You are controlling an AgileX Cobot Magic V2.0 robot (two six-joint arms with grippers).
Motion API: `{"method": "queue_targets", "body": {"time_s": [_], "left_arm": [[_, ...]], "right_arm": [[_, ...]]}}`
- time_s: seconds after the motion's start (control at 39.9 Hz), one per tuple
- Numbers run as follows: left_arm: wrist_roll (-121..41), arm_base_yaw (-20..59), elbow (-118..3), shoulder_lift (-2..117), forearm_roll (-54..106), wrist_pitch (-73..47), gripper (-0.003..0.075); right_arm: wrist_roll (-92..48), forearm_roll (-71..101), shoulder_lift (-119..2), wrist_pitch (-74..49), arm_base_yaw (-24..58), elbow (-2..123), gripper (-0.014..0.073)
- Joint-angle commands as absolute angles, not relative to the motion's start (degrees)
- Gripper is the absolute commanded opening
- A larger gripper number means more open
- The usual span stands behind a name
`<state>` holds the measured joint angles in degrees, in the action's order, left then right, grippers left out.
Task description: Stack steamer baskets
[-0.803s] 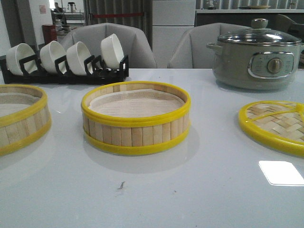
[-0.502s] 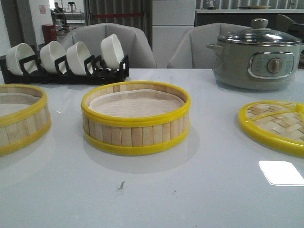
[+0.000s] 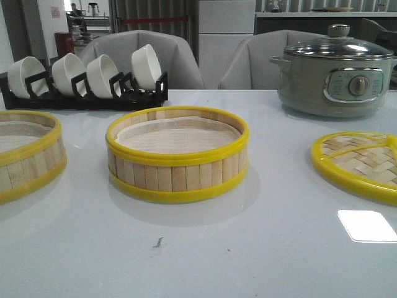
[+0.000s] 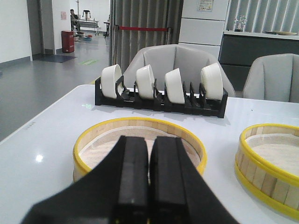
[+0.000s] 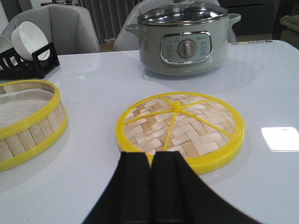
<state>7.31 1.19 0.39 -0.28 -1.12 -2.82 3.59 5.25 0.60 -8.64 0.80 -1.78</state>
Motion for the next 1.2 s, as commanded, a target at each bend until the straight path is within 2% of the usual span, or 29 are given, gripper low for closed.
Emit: {"method": "queue_targets", "body": {"time_s": [0.0, 0.2, 0.35, 0.6, 0.73, 0.93, 1.18], "left_arm": [[7.3, 1.6, 0.4, -0.9, -1.0, 1.5, 0.0091], [7.3, 1.6, -1.6, -0.7, 0.0, 0.9, 0.0091], [7.3, 1.6, -12.5, 4.1, -0.8, -6.5, 0.0091], [7.2, 1.6, -40.8, 27.2, -7.3, -22.8, 0.0091], [6.8, 2.8, -50.5, 37.6, -8.4, -29.1, 0.0091], [6.8, 2.8, -54.1, 45.6, -7.5, -32.7, 0.0091], [6.8, 2.8, -54.1, 47.1, -8.0, -32.3, 0.0091]], "right_arm": [[2.9, 4.9, 1.8, -3.6, 0.9, -0.9, 0.0056], [2.9, 4.9, 1.8, -3.6, 0.9, -0.9, 0.0056], [2.9, 4.9, 1.8, -3.6, 0.9, -0.9, 0.0056], [2.9, 4.9, 1.8, -3.6, 0.9, -0.9, 0.0056], [2.9, 4.9, 1.8, -3.6, 0.9, -0.9, 0.0056], [2.9, 4.9, 1.8, -3.6, 0.9, -0.9, 0.0056], [2.9, 4.9, 1.8, -3.6, 0.9, -0.9, 0.0056]]}}
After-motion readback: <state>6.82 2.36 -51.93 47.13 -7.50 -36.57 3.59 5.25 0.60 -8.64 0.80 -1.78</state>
